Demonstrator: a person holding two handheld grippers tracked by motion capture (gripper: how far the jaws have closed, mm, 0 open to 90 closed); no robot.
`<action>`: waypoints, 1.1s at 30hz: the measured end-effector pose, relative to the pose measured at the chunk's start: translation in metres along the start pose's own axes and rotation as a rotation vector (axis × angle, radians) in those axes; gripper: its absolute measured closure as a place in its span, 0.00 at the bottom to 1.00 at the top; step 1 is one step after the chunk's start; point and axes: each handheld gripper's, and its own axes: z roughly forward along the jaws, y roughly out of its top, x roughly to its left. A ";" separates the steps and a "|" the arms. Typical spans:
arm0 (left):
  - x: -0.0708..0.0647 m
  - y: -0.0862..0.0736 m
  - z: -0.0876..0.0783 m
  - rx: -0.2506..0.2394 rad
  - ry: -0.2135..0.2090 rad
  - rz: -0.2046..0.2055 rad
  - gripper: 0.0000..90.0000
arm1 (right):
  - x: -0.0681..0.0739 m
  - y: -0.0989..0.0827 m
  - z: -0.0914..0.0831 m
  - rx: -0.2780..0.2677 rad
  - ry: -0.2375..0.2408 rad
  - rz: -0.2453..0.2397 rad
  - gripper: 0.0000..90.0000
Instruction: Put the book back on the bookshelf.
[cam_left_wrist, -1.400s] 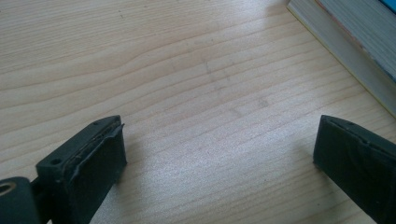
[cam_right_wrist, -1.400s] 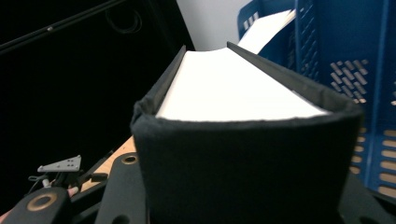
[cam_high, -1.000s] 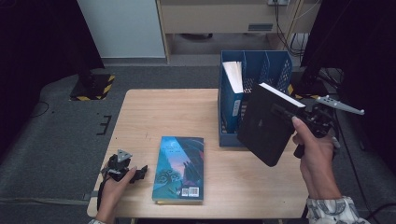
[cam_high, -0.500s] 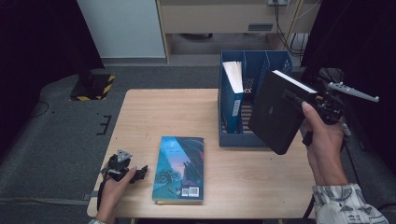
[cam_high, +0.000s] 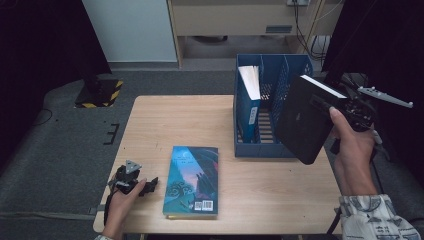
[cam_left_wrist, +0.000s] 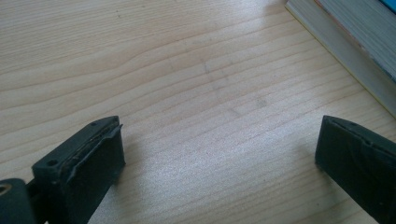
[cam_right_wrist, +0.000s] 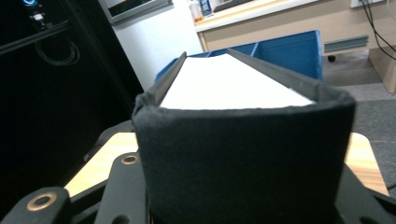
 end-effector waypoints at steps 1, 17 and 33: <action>0.000 0.000 0.000 0.000 0.000 0.000 0.01 | -0.002 -0.001 0.000 0.002 -0.005 0.000 0.58; 0.000 0.000 0.000 0.001 -0.001 0.001 0.00 | -0.019 -0.002 0.014 0.001 -0.064 0.014 0.58; 0.000 0.001 0.001 0.003 -0.003 0.003 0.00 | -0.037 0.008 0.045 -0.013 -0.134 0.029 0.58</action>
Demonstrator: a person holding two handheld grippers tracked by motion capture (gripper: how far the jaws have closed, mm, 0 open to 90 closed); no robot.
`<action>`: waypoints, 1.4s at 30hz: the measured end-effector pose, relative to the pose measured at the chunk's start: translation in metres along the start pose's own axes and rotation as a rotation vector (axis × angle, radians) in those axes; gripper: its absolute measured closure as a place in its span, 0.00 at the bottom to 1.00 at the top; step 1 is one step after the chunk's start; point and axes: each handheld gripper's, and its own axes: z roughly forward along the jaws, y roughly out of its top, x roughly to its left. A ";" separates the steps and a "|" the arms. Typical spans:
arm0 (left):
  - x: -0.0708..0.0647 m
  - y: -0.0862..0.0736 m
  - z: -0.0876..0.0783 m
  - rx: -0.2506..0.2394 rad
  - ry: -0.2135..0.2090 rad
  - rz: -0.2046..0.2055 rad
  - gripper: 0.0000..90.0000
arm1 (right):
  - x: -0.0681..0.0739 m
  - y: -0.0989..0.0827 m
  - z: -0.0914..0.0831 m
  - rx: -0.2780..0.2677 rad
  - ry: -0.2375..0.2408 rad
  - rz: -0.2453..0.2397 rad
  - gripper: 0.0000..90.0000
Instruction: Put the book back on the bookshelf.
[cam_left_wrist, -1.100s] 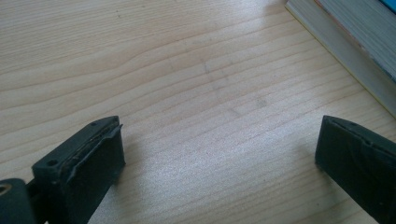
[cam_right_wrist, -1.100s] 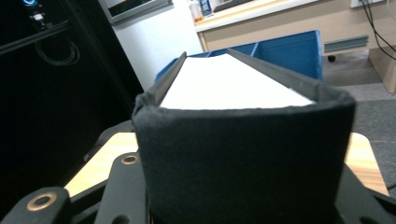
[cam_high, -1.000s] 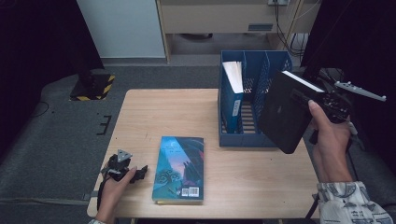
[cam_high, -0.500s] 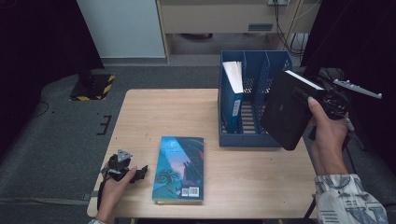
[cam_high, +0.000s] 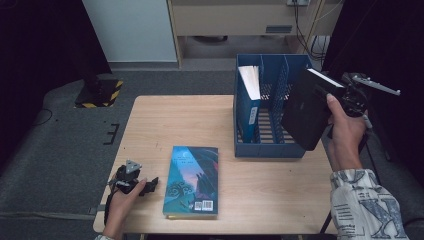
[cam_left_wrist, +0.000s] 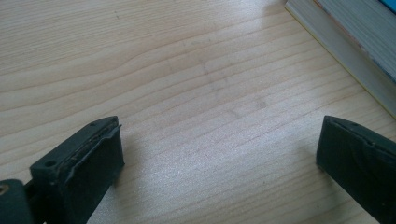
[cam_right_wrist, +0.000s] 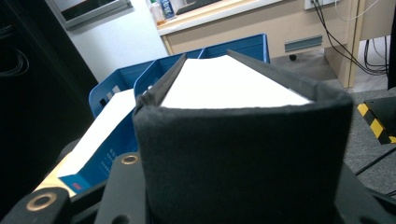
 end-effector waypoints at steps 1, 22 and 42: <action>0.000 0.000 0.000 0.000 0.000 0.001 0.00 | -0.001 0.000 0.001 -0.001 -0.001 0.004 0.58; 0.000 0.001 0.001 0.000 -0.001 0.002 0.00 | -0.012 0.001 0.023 0.025 -0.055 0.000 0.58; 0.000 0.001 0.001 0.002 -0.002 0.005 0.00 | -0.011 -0.007 0.059 0.048 -0.091 -0.034 0.58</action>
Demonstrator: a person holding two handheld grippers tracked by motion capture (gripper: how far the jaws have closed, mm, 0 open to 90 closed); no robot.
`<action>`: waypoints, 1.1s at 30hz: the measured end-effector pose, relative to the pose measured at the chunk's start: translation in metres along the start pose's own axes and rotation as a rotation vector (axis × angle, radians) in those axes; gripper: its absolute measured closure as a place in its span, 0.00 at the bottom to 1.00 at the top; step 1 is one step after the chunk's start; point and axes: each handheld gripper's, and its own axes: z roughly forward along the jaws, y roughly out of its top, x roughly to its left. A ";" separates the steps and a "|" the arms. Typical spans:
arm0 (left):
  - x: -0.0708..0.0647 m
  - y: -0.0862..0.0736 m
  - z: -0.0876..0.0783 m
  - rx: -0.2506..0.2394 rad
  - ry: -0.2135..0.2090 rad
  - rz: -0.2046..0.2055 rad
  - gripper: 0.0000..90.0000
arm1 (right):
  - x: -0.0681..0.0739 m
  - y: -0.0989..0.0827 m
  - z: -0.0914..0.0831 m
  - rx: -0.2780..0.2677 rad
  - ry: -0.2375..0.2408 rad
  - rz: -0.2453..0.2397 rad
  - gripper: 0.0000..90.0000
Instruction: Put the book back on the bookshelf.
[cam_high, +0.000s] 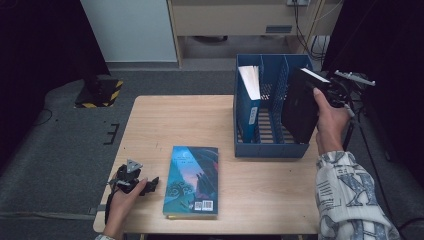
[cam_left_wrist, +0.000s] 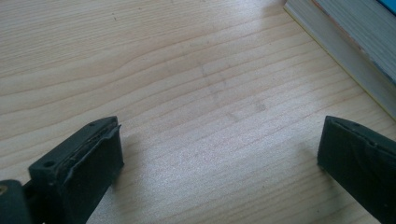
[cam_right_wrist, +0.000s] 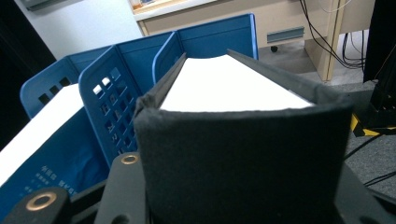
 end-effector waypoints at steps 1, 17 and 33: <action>0.000 0.000 0.000 0.000 0.000 0.000 0.00 | 0.000 -0.001 0.002 -0.001 -0.004 -0.002 0.58; 0.000 0.000 0.000 0.000 -0.001 0.000 0.00 | 0.006 -0.009 0.033 0.050 -0.044 -0.032 0.58; 0.000 0.000 0.000 -0.001 -0.002 0.002 0.00 | 0.007 -0.024 0.056 0.068 -0.078 -0.032 0.58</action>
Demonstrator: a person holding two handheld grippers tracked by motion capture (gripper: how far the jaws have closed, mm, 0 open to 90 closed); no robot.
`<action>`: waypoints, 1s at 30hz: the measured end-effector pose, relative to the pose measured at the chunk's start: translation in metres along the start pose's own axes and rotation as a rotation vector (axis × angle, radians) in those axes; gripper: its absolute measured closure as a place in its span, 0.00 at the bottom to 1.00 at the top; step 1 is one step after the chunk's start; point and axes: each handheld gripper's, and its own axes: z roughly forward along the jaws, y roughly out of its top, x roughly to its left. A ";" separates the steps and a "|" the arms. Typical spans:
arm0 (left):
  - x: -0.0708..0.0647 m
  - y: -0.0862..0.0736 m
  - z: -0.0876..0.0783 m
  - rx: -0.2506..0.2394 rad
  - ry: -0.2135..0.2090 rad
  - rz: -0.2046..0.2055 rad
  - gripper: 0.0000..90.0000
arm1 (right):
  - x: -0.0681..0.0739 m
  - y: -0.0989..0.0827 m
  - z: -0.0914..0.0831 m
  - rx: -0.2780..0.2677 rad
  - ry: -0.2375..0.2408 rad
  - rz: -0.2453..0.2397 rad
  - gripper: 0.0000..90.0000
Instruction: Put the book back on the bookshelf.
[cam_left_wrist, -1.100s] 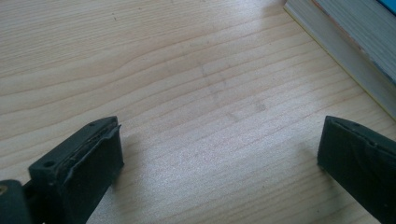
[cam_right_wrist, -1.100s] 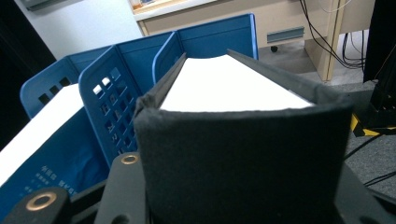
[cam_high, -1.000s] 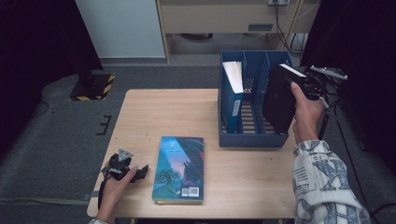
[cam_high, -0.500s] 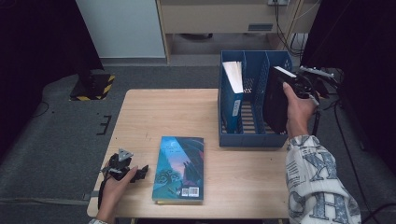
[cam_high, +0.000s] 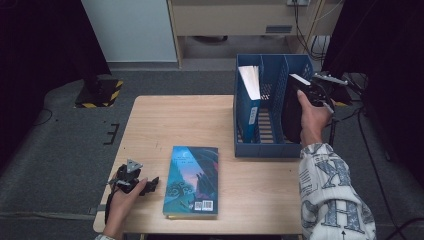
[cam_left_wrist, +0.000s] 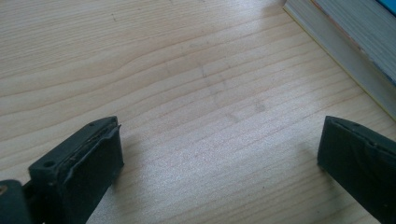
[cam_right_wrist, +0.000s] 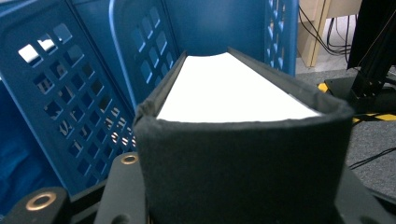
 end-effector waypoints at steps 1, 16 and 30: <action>0.000 0.000 0.000 0.000 0.000 0.000 0.00 | 0.000 -0.001 0.001 0.000 -0.001 -0.002 0.58; 0.000 0.000 0.000 0.000 -0.001 0.000 0.00 | -0.005 -0.010 0.008 -0.003 -0.019 0.037 0.58; 0.000 0.000 0.000 -0.001 -0.003 0.000 0.00 | -0.006 -0.017 0.011 -0.018 -0.020 0.039 0.58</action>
